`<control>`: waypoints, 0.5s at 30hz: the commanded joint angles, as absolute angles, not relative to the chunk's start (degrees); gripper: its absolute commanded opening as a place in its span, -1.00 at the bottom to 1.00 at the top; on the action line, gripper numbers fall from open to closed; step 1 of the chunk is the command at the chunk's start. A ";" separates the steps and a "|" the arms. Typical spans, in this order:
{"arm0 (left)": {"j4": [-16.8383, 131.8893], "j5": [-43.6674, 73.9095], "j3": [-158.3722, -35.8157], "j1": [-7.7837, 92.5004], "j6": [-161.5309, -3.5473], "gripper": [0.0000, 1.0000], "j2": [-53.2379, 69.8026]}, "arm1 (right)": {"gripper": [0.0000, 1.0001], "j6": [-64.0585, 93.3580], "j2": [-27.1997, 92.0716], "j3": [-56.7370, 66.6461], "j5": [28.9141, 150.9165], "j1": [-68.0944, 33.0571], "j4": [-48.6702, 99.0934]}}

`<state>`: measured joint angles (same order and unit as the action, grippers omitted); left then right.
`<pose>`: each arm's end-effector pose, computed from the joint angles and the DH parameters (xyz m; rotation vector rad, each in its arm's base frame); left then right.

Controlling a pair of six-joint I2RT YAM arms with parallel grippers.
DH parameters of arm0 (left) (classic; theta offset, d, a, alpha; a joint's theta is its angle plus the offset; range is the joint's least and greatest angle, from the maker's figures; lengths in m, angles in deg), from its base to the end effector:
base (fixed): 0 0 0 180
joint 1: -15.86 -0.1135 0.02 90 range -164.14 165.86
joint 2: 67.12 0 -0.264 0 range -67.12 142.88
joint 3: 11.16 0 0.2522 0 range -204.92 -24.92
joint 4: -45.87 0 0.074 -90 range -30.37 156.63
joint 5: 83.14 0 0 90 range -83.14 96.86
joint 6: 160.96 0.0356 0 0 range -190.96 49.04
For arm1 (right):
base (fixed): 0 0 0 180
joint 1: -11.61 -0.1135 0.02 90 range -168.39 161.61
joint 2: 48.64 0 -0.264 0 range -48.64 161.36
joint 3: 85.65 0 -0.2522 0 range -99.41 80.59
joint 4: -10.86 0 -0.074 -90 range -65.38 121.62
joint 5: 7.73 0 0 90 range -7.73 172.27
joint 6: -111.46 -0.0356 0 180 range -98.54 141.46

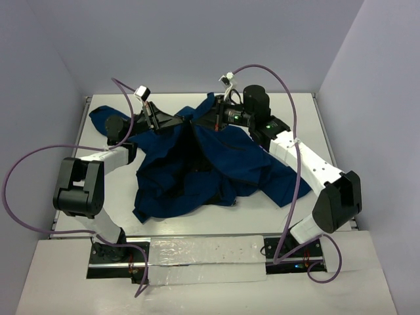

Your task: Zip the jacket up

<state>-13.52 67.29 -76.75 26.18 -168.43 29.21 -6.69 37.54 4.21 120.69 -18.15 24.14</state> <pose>0.3351 -0.0925 0.2909 0.0266 1.6991 -2.0677 0.2968 0.1952 0.3778 -0.5608 1.8018 1.2957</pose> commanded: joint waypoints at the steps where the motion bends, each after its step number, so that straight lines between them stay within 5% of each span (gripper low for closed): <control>1: -23.41 66.28 -76.10 26.85 -168.34 -1.00 26.58 | -1.00 -7.02 37.74 2.90 120.42 -18.80 20.48; 15: -23.40 66.54 -75.89 26.93 -168.42 -1.00 25.95 | -1.00 -7.65 39.98 1.89 120.95 -19.49 19.85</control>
<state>-13.52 67.02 -75.19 26.32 -168.32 28.25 -7.48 39.29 4.19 120.69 -18.75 23.68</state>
